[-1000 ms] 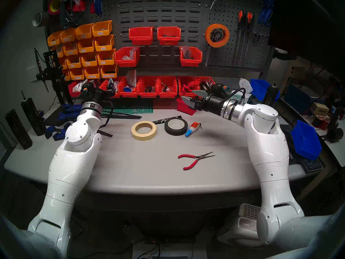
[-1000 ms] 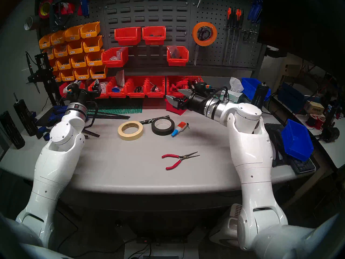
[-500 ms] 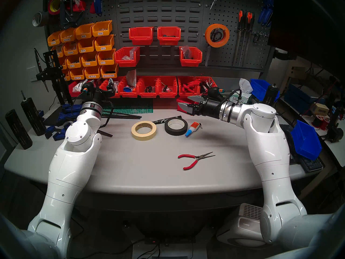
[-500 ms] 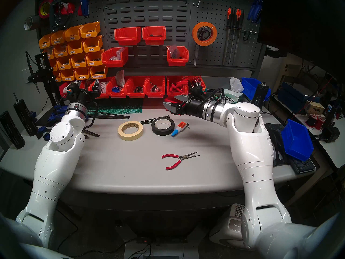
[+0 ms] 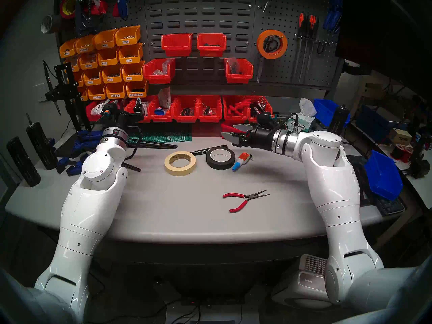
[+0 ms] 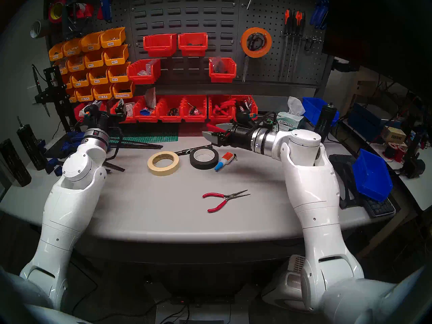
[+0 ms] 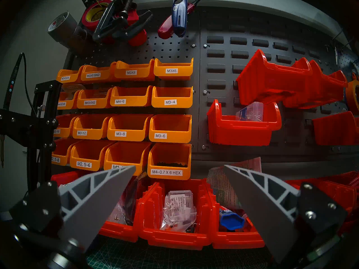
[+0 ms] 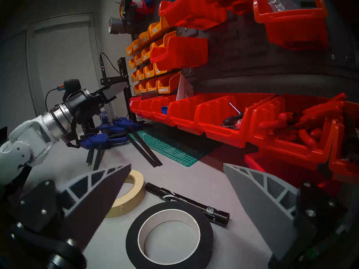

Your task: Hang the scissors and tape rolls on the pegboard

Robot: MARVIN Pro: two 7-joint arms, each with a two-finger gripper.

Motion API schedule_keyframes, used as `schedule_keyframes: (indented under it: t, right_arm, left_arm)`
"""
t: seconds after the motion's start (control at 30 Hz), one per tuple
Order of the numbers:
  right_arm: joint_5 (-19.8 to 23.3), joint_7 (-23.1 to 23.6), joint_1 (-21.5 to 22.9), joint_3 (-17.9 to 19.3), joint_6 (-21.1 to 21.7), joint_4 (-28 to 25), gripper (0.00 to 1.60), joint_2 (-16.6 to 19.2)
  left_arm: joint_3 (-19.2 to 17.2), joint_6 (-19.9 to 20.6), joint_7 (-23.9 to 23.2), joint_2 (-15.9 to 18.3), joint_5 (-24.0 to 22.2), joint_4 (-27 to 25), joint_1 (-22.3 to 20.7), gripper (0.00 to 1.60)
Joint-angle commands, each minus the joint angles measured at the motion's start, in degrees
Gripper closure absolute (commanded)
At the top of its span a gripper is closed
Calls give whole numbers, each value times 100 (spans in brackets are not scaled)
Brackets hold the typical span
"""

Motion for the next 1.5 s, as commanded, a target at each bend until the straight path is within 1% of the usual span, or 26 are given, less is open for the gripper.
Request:
schedule_keyframes:
  t: [0.0,0.33,0.53,0.7,0.77,1.03,1.27,1.47]
  right_arm:
    - [-44,28,200,-49,120,-15,0,69]
    - [-50,153,191,-131,335,33,0,156]
    - [-61,202,165,-141,370,40,0,215]
    - [-108,361,154,-227,499,48,0,397]
    - [-107,373,149,-224,498,51,0,407]
    - [-92,573,250,-248,553,106,0,537]
    - [-185,884,420,-453,651,145,0,834]
    - [-279,1066,630,-614,639,201,0,985]
  left_arm:
    - [-51,-103,-11,6,3,-172,-206,0]
    - [-51,-102,-11,6,3,-172,-206,0]
    - [-51,-102,-11,6,3,-172,-206,0]
    - [-51,-102,-11,6,3,-172,-206,0]
    - [-51,-102,-11,6,3,-172,-206,0]
    - [-51,-99,-11,7,3,-172,-205,0]
    - [-51,-96,-10,7,2,-172,-204,0]
    - [-51,-92,-10,8,2,-173,-203,0]
